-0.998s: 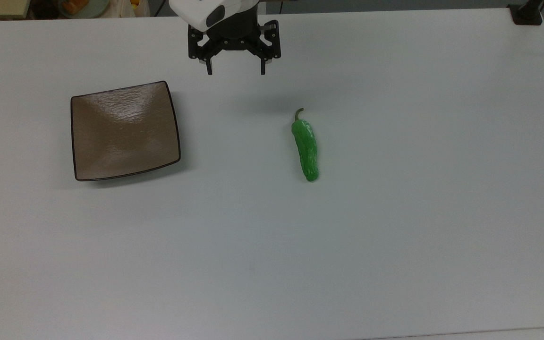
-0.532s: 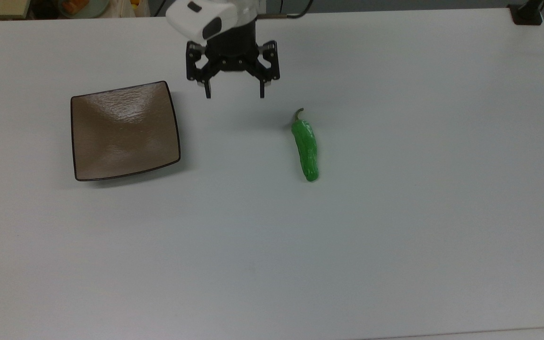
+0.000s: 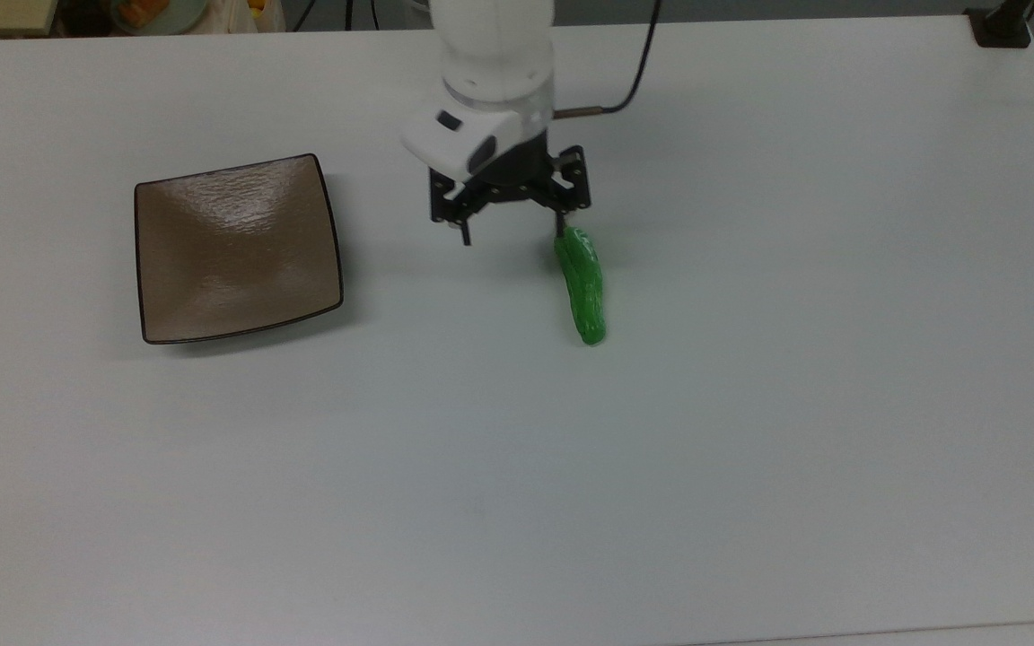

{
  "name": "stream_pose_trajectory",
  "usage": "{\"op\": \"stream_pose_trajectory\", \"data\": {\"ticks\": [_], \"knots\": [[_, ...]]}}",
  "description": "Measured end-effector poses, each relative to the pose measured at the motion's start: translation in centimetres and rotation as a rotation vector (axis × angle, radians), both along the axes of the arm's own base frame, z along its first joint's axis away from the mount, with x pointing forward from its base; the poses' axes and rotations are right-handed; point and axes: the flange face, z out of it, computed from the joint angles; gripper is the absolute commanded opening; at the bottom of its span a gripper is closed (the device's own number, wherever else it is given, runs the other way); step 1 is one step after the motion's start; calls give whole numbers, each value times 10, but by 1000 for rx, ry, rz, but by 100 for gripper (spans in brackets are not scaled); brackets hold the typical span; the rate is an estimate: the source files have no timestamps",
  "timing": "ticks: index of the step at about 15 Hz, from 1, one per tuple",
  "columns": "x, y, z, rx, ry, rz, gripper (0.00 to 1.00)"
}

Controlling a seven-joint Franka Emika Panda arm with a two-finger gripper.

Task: Chili peppers are placed on a ceramic plate
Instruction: 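Move the open gripper over the green chili pepper and lower it, then close the gripper on the green chili pepper's body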

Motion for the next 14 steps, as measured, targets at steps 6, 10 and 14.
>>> {"op": "stream_pose_trajectory", "data": {"ticks": [6, 10, 14], "knots": [[-1, 48, -89, 5, 90, 72, 100], [-5, 59, -115, 6, 130, 92, 98], [-7, 64, -126, -2, 145, 107, 4]]}}
